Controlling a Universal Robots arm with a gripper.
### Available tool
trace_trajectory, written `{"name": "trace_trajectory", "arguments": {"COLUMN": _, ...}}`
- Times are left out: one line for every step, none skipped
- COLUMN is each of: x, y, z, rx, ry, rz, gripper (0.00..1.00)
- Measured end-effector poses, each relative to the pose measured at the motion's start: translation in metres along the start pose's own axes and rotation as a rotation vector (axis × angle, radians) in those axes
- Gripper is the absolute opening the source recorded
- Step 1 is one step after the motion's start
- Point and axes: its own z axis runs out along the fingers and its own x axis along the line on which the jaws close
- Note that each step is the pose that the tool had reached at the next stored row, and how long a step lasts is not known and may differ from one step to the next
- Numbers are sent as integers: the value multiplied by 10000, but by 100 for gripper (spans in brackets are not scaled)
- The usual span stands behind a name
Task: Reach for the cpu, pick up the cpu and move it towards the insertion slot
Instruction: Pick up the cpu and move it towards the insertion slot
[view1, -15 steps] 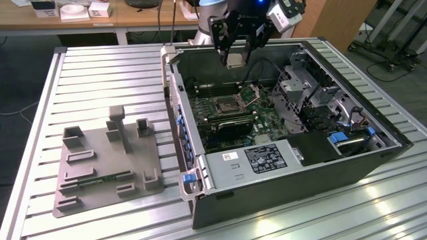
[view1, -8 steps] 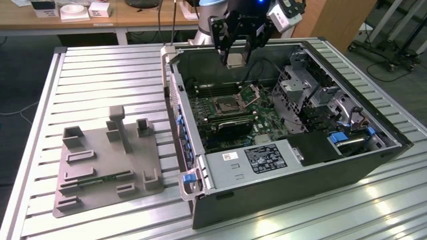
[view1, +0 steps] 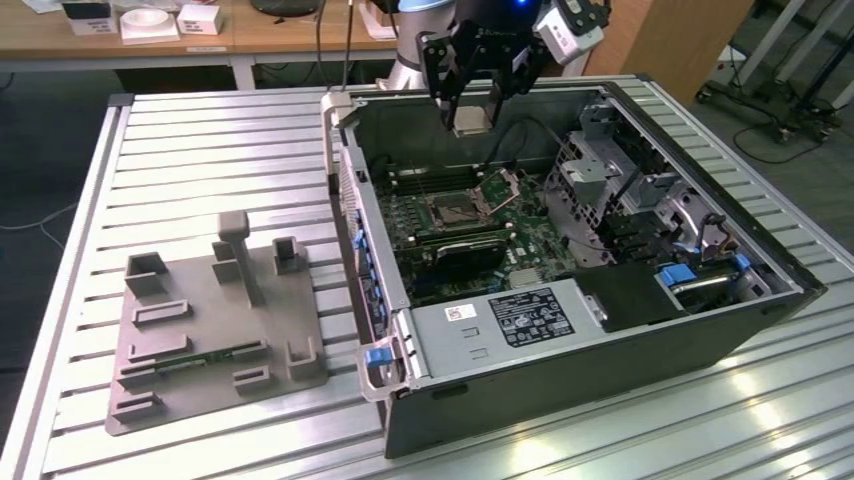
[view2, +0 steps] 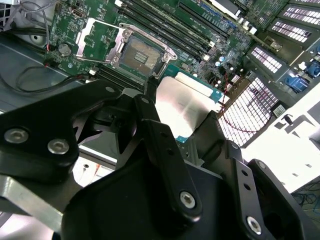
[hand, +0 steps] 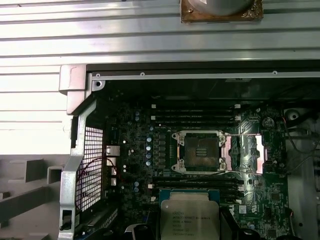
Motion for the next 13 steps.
{"name": "trace_trajectory", "arguments": {"x": 0, "y": 0, "z": 0, "rx": 0, "ry": 0, "rz": 0, "gripper": 55}}
{"name": "trace_trajectory", "arguments": {"x": 0, "y": 0, "z": 0, "rx": 0, "ry": -1, "rz": 0, "gripper": 55}}
{"name": "trace_trajectory", "arguments": {"x": 0, "y": 1, "z": 0, "rx": 0, "ry": -1, "rz": 0, "gripper": 55}}
{"name": "trace_trajectory", "arguments": {"x": 0, "y": 3, "z": 0, "rx": -1, "ry": 0, "rz": 0, "gripper": 55}}
{"name": "trace_trajectory", "arguments": {"x": 0, "y": 4, "z": 0, "rx": 0, "ry": 0, "rz": 0, "gripper": 55}}
{"name": "trace_trajectory", "arguments": {"x": 0, "y": 4, "z": 1, "rx": 0, "ry": 0, "rz": 1, "gripper": 55}}
{"name": "trace_trajectory", "arguments": {"x": 0, "y": 5, "z": 1, "rx": -1, "ry": 0, "rz": -1, "gripper": 55}}
{"name": "trace_trajectory", "arguments": {"x": 0, "y": 5, "z": 0, "rx": 0, "ry": 0, "rz": 0, "gripper": 55}}
{"name": "trace_trajectory", "arguments": {"x": 0, "y": 5, "z": 0, "rx": 0, "ry": 0, "rz": 0, "gripper": 55}}
{"name": "trace_trajectory", "arguments": {"x": 0, "y": 6, "z": 1, "rx": -1, "ry": 0, "rz": 0, "gripper": 55}}
{"name": "trace_trajectory", "arguments": {"x": 0, "y": 6, "z": 1, "rx": -2, "ry": 0, "rz": 0, "gripper": 55}}
{"name": "trace_trajectory", "arguments": {"x": 0, "y": 6, "z": 2, "rx": -5, "ry": 1, "rz": 0, "gripper": 55}}
{"name": "trace_trajectory", "arguments": {"x": -1, "y": 8, "z": 5, "rx": -14, "ry": -1, "rz": 1, "gripper": 55}}
